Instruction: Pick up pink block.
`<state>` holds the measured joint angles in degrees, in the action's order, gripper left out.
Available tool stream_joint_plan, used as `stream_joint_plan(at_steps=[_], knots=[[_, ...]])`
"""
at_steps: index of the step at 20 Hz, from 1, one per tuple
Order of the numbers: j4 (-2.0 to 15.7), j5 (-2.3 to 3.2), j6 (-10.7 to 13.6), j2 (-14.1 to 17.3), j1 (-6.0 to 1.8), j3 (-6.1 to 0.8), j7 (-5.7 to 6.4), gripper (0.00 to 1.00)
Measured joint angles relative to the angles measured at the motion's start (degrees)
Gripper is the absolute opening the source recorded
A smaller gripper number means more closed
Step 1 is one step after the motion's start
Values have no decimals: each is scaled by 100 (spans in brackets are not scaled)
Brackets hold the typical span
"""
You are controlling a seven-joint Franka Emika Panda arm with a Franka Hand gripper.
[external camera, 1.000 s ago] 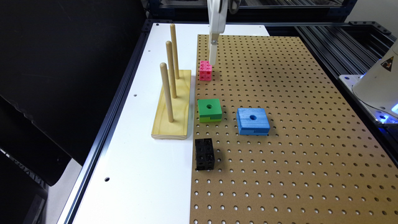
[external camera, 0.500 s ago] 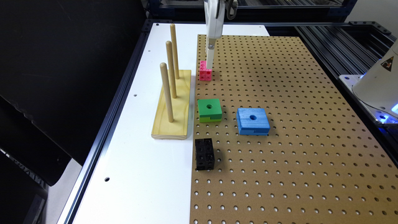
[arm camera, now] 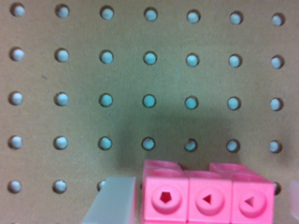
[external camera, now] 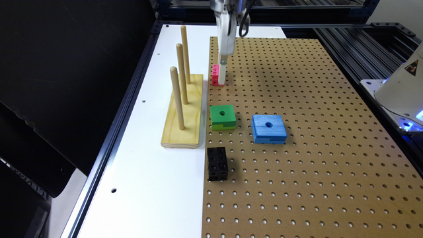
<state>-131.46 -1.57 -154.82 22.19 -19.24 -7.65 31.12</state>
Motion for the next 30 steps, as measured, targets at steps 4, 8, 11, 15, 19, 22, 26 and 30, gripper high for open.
stream_joint_plan(at_steps=[4,8,11,15,19,22,26,30], knots=[[79,0,-11,60,0,0,0,100],[84,0,-11,60,0,0,0,100],[84,0,-28,128,0,1,0,100],[91,4,-50,139,-4,3,1,0],[91,4,-50,139,-5,2,1,0],[90,4,-48,139,-6,2,1,0],[88,5,32,18,-8,6,1,0],[64,5,456,-408,-8,6,1,0]])
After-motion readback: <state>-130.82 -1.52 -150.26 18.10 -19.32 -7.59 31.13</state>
